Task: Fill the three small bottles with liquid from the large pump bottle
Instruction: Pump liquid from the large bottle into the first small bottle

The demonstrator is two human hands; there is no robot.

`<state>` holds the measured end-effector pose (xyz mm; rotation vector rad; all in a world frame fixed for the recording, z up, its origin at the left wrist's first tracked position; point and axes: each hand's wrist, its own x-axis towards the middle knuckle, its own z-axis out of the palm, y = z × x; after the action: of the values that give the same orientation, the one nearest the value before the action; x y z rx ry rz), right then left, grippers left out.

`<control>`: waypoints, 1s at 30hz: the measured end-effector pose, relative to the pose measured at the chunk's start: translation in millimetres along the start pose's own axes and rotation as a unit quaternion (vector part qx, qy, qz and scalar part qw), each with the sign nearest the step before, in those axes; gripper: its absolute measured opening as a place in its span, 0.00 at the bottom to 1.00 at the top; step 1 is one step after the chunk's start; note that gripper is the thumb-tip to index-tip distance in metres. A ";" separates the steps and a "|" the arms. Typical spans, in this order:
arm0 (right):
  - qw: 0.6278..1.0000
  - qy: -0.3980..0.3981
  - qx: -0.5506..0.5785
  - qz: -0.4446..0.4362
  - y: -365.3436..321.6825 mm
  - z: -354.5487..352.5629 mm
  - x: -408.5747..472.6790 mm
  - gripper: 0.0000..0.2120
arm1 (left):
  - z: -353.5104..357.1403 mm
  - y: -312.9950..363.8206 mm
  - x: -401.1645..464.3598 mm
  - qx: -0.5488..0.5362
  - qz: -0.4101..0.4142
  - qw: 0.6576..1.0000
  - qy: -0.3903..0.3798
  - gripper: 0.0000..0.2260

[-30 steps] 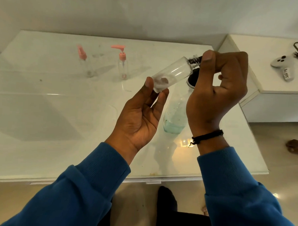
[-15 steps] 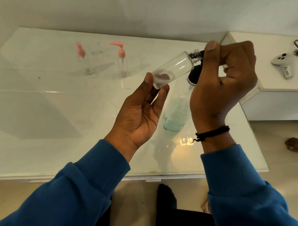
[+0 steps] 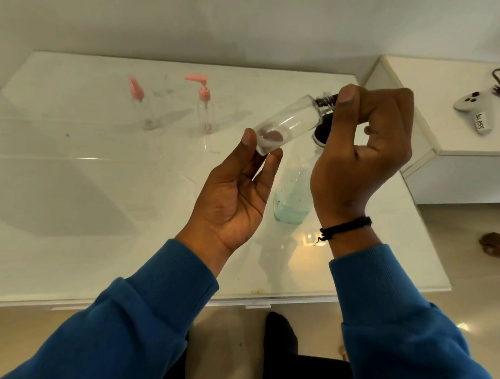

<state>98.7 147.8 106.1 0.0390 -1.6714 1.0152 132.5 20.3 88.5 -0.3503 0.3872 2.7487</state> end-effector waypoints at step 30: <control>1.000 0.015 0.005 -0.014 0.0 2.1 1.8 0.12 | 4.8 0.7 3.7 0.010 0.004 1.000 -0.005 0.25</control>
<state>96.4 147.3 107.5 0.0535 -1.6351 0.9982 127.9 22.2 92.1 -0.3301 0.4141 2.7508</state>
